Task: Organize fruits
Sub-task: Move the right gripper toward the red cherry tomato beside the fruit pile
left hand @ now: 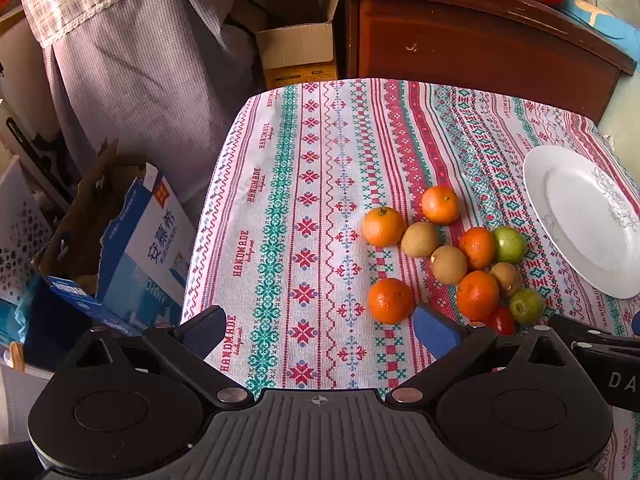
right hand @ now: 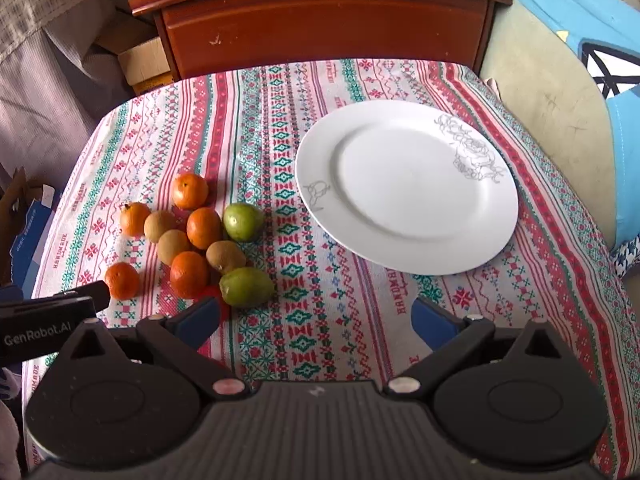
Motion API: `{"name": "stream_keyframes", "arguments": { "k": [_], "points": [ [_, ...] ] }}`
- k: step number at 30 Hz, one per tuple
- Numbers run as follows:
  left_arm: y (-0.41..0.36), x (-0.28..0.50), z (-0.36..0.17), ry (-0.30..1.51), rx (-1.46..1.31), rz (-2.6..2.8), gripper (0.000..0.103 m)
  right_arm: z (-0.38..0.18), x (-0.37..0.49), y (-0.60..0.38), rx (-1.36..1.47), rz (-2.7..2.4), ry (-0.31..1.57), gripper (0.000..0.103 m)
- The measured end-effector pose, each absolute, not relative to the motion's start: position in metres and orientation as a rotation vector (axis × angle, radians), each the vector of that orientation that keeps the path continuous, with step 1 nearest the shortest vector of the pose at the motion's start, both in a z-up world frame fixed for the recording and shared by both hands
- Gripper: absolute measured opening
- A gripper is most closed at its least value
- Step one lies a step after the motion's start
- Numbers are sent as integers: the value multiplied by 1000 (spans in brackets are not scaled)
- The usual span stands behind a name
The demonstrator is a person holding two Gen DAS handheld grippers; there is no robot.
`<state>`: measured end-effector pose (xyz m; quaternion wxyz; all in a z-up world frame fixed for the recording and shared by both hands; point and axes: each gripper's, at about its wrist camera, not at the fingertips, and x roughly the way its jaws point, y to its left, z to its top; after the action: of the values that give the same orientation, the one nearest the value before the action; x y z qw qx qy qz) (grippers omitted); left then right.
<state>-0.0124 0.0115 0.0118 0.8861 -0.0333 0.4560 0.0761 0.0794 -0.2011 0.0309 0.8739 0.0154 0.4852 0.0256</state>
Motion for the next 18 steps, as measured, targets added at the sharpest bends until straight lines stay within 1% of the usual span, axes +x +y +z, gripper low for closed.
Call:
{"name": "stream_keyframes", "arguments": {
  "k": [18],
  "points": [
    [10,-10,7,979,-46,166,101,26,80,-195,15,57,1015,101]
  ]
}}
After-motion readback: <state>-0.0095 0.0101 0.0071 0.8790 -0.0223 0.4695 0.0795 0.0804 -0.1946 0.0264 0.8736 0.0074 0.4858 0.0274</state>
